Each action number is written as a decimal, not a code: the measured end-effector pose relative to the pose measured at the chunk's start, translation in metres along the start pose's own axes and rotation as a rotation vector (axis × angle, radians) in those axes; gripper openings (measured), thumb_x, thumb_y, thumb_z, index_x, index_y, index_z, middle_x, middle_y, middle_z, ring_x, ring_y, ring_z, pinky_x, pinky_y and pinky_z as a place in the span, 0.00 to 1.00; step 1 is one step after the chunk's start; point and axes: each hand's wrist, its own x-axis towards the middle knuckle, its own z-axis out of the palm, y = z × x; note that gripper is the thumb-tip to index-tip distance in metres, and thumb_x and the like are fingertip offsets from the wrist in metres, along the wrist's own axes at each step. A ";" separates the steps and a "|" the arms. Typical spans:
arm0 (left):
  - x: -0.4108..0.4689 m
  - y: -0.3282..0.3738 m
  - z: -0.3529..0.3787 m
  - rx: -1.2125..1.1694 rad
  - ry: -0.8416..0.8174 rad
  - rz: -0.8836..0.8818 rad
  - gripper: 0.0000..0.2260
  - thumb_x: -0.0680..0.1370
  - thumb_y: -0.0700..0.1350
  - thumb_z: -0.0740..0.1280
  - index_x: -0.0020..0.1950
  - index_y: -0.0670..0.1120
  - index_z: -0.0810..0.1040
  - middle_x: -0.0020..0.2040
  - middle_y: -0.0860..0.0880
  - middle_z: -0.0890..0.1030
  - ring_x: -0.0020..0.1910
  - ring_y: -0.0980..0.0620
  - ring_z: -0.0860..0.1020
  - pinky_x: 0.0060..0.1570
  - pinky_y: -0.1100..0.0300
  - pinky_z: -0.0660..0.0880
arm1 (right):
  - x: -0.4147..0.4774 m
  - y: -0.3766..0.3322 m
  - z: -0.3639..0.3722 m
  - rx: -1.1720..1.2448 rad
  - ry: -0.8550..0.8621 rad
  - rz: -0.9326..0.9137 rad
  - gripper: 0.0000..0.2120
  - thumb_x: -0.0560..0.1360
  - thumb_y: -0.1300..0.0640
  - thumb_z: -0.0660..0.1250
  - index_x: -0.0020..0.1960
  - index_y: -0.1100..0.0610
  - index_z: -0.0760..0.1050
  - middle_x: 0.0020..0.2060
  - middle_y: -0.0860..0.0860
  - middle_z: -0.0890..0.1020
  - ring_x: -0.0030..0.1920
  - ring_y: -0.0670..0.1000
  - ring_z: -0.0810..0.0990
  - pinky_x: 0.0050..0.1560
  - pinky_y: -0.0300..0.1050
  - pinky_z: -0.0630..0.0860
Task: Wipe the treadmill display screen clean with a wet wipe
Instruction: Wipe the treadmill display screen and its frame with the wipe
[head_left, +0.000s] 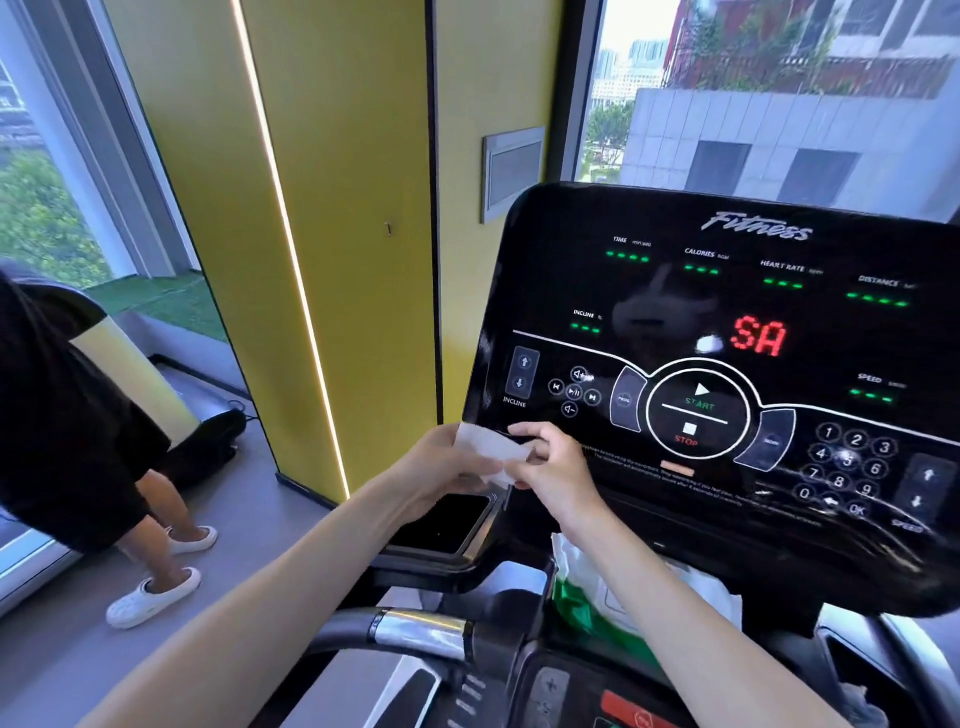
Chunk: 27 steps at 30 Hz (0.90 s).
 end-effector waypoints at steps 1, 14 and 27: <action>0.001 0.000 0.001 0.112 0.091 0.019 0.09 0.71 0.33 0.71 0.49 0.40 0.76 0.48 0.39 0.82 0.46 0.41 0.80 0.54 0.45 0.77 | -0.001 0.002 -0.001 -0.087 0.024 -0.059 0.15 0.69 0.68 0.66 0.53 0.56 0.76 0.35 0.49 0.78 0.36 0.47 0.75 0.41 0.39 0.74; 0.066 0.005 0.026 1.446 0.075 0.981 0.12 0.63 0.26 0.67 0.38 0.42 0.80 0.38 0.46 0.76 0.37 0.46 0.75 0.35 0.54 0.75 | -0.011 0.037 -0.021 -0.751 0.152 -0.182 0.14 0.75 0.63 0.60 0.60 0.55 0.73 0.55 0.50 0.78 0.58 0.52 0.72 0.52 0.48 0.72; 0.070 -0.002 -0.016 1.190 0.496 0.879 0.14 0.61 0.27 0.69 0.40 0.44 0.79 0.39 0.48 0.77 0.38 0.48 0.74 0.36 0.58 0.70 | -0.001 0.045 -0.002 -0.812 0.269 -0.342 0.14 0.69 0.67 0.65 0.52 0.57 0.77 0.47 0.50 0.79 0.51 0.53 0.75 0.50 0.47 0.74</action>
